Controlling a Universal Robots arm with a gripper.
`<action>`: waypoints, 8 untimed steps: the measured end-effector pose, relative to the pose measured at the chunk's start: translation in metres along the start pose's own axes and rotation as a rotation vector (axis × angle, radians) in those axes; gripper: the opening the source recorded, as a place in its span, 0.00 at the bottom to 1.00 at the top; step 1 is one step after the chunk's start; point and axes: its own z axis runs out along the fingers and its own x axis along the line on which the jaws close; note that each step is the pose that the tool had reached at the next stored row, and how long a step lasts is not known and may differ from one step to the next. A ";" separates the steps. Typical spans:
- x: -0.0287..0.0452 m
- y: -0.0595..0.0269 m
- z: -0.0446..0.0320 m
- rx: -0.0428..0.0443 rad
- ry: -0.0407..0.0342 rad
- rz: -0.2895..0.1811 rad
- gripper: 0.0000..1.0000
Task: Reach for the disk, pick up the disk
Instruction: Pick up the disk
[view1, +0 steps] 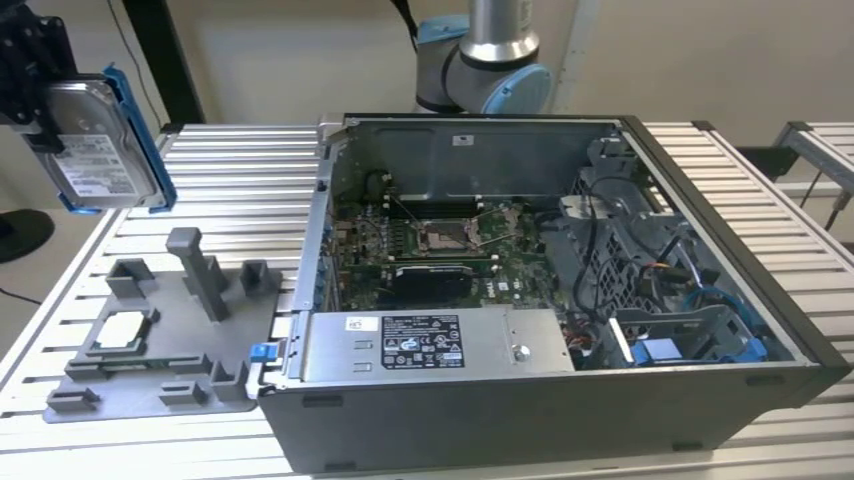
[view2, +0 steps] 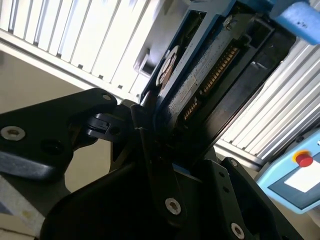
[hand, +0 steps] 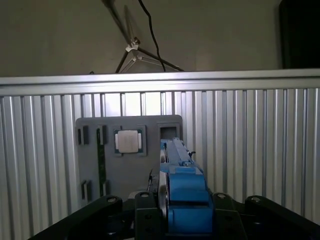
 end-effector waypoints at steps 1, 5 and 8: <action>0.0000 0.0000 -0.0015 0.0001 0.0000 0.000 0.00; 0.0000 0.0001 -0.0069 0.0001 -0.0001 0.000 0.00; 0.0000 0.0001 -0.0107 0.0001 -0.0001 0.000 0.00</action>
